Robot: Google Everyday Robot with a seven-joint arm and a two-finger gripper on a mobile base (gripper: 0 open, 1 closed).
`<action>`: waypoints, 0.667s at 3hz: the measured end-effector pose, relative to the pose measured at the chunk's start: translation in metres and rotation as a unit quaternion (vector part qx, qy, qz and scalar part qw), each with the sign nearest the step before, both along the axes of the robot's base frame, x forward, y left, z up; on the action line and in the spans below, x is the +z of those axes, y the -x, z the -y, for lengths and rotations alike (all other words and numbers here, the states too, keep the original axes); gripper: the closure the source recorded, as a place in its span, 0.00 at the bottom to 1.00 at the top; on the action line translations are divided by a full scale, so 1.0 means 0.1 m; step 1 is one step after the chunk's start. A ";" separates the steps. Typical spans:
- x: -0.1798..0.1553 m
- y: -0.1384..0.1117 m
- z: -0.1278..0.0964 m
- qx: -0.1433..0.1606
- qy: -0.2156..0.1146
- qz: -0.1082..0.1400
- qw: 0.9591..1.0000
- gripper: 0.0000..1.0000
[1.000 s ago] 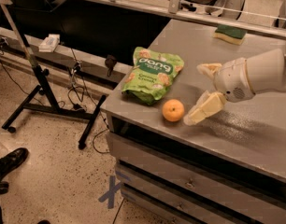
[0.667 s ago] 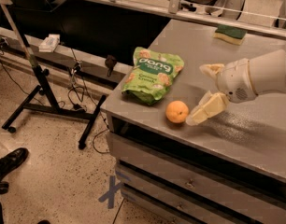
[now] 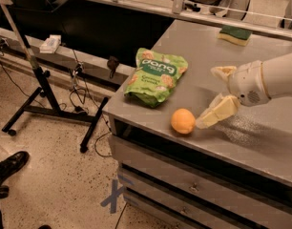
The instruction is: Move orange near green rice chip bag
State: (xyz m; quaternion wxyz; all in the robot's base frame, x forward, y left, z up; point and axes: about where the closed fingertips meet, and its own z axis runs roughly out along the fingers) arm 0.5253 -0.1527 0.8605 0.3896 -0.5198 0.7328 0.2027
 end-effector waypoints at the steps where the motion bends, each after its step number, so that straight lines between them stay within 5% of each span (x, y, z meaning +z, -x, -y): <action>1: -0.01 0.01 0.02 -0.005 -0.003 -0.002 1.000 0.00; 2: -0.01 0.00 0.05 -0.010 -0.003 -0.001 1.000 0.00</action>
Offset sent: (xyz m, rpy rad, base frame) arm 0.0008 -0.0168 -0.0005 0.0079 0.0008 -0.0490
